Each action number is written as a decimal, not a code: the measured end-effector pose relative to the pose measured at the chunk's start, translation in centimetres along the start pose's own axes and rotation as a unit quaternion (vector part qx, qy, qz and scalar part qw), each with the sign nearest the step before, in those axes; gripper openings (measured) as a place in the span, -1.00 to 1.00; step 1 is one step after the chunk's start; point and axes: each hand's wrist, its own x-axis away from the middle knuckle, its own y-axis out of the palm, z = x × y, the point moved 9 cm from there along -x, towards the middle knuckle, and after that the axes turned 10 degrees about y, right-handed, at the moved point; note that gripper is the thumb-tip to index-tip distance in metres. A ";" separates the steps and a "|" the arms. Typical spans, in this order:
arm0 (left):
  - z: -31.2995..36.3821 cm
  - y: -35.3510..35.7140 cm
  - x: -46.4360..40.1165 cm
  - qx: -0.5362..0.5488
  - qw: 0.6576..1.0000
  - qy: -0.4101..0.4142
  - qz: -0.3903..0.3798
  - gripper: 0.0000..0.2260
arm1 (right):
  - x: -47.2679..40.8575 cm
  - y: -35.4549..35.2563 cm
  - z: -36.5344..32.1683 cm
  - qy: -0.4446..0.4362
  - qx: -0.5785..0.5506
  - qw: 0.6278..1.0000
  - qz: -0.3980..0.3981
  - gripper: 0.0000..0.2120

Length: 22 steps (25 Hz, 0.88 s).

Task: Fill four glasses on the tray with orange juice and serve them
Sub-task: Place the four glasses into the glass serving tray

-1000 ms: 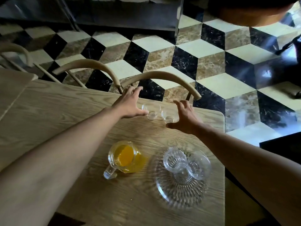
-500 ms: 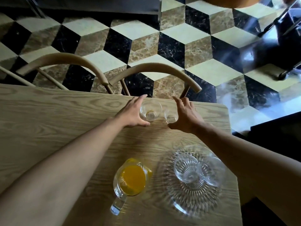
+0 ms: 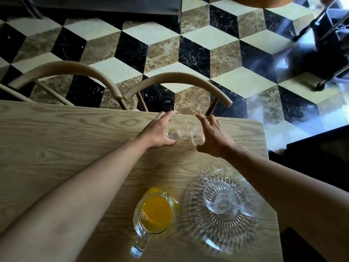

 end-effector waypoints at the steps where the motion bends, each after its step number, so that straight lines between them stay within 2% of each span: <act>1: 0.2 -0.1 0.0 0.001 1.000 0.004 0.006 -0.02 | 0.1 -0.1 0.0 -0.002 -0.004 1.000 0.005 0.11; 10: 5.1 -2.5 0.6 -0.028 0.998 0.053 0.013 -0.06 | 2.8 -3.9 0.6 0.003 -0.018 0.998 0.060 0.08; 17: 12.5 -7.4 2.6 -0.073 0.993 0.082 0.040 -0.06 | 7.5 -10.0 0.5 -0.004 -0.047 0.993 0.106 0.05; 22: 18.3 -9.9 4.9 -0.108 0.989 0.072 0.074 -0.03 | 12.4 -15.1 1.8 -0.026 -0.054 0.988 0.144 0.04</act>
